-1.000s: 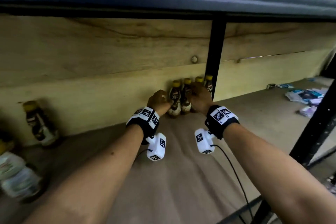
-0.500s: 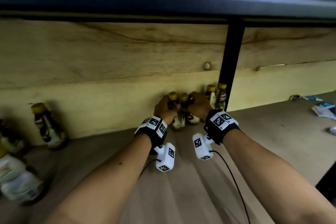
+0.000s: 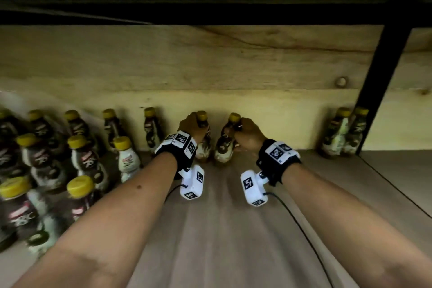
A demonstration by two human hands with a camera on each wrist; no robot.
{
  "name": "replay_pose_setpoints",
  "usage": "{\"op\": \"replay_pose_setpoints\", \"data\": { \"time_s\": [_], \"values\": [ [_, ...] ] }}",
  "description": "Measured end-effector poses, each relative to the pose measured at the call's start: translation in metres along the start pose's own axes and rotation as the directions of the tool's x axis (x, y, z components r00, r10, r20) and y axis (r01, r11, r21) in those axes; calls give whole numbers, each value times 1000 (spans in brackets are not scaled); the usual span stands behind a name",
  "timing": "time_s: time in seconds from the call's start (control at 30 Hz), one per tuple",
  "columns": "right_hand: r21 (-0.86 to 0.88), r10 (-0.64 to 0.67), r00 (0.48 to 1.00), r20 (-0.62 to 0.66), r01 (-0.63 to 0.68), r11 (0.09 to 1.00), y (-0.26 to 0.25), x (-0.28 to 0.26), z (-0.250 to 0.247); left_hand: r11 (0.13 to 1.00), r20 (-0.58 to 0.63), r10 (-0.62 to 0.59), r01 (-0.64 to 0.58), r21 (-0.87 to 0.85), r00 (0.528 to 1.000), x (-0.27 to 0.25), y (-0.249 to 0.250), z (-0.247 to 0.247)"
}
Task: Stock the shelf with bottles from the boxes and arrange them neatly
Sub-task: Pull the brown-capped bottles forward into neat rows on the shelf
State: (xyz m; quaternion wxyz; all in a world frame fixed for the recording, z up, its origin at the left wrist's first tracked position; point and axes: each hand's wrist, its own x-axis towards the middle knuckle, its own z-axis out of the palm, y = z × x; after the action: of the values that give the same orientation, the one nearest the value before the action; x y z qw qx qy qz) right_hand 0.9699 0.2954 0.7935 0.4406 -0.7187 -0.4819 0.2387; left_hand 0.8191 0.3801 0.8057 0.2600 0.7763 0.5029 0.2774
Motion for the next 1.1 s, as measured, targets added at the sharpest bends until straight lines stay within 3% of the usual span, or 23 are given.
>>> {"op": "replay_pose_setpoints", "data": {
  "time_s": [0.13, 0.4, 0.77, 0.97, 1.03, 1.1],
  "values": [
    [-235, -91, 996, 1, 89, 968, -23, -1, 37, 999, -29, -39, 40, 10, 999, 1, -18, -22],
    [-340, -52, 993, -102, 14, 940, -24, 12, 31, 997, -57, -44, 41, -60, 997, -5, -25, -23],
    [-311, -58, 985, -162, 4, 950, -12, 22, 18, 983, -84, -50, 34, -183, 995, 3, -29, -21],
    [-256, -35, 996, -85, 12, 967, -13, 20, 12, 990, -34, -70, 65, -128, 997, 5, -16, -27],
    [-193, -59, 997, -57, 47, 980, -12, 19, -2, 993, -91, -13, 2, -121, 996, 7, 4, -32],
    [-154, -93, 992, -83, 80, 985, -12, 13, -24, 981, -229, 144, -169, -95, 963, 8, 30, -38]
  ]
}}
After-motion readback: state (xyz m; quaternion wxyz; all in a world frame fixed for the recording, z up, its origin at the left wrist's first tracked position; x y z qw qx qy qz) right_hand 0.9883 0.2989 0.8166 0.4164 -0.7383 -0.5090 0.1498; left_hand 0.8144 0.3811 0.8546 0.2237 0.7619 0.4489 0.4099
